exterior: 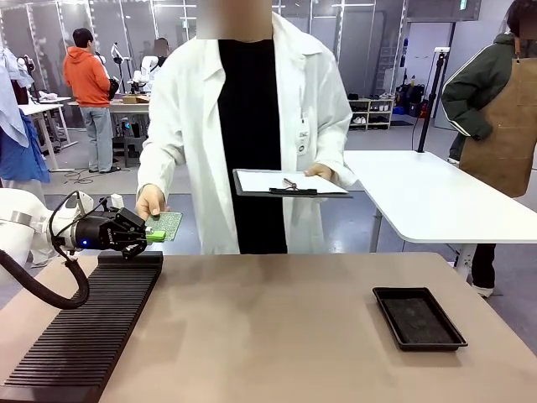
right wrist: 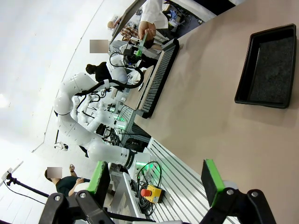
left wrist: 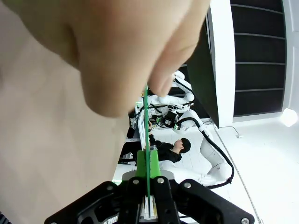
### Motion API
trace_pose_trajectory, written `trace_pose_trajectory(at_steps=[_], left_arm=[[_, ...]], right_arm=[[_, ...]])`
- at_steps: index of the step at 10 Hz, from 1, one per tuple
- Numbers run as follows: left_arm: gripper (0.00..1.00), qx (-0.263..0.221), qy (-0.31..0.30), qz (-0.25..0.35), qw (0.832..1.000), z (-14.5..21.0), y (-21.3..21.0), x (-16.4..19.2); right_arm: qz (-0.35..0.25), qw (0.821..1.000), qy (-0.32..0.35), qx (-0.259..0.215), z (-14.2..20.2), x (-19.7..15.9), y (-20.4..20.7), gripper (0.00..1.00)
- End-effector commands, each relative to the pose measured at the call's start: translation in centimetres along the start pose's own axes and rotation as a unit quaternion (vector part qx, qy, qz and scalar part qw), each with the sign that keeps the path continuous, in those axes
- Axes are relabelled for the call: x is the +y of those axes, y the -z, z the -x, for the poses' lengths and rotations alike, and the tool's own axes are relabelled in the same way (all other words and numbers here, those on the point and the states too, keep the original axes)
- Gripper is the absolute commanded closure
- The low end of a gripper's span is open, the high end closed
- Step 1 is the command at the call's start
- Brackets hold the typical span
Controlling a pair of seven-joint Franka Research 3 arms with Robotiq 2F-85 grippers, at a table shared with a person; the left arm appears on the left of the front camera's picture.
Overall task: Inspect the PCB.
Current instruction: Release the Blank PCB you were holding.
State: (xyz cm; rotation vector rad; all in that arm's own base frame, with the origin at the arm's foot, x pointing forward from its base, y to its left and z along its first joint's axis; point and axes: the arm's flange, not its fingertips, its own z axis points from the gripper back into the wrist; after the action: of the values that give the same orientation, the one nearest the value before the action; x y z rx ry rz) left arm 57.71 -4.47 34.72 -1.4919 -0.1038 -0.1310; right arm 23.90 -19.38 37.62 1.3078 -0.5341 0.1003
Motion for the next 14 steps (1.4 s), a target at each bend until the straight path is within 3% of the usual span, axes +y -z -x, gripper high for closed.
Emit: trace_pose_trajectory(at_steps=[1, 8, 9, 10, 11, 12, 13, 14], left_arm=[[0.97, 0.0, 0.001, -0.001, 1.0, -0.06, 0.01, -0.05], [0.97, 0.0, 0.001, -0.001, 1.0, -0.06, 0.01, -0.05], [0.76, 0.0, 0.0, 0.0, 1.0, 0.0, 0.01, 0.0], [0.66, 0.003, 0.001, -0.003, 1.0, 0.12, 0.06, -0.16], [0.4, 0.0, -0.001, -0.002, 1.0, 0.15, 0.07, -0.3], [0.3, -0.001, -0.001, -0.002, 1.0, 0.18, 0.04, -0.36], [0.04, -0.001, 0.002, -0.002, 1.0, 0.24, 0.08, -0.48], [0.0, -0.001, 0.004, -0.001, 1.0, 0.24, 0.11, -0.58]], right_arm=[[-0.005, 1.0, -0.01, -0.006, -0.23, 0.04, -0.11, 0.0], [-0.005, 1.0, -0.01, -0.006, -0.23, 0.04, -0.11, 0.0], [-0.005, 1.0, -0.01, -0.006, -0.23, 0.04, -0.11, 0.0], [-0.005, 1.0, -0.01, -0.006, -0.23, 0.04, -0.11, 0.0], [-0.005, 1.0, -0.01, -0.006, -0.23, 0.04, -0.11, 0.0], [-0.005, 1.0, -0.01, -0.006, -0.23, 0.04, -0.11, 0.0], [-0.005, 1.0, -0.01, -0.006, -0.23, 0.04, -0.11, 0.0], [-0.005, 1.0, -0.01, -0.006, -0.23, 0.04, -0.11, 0.0]])
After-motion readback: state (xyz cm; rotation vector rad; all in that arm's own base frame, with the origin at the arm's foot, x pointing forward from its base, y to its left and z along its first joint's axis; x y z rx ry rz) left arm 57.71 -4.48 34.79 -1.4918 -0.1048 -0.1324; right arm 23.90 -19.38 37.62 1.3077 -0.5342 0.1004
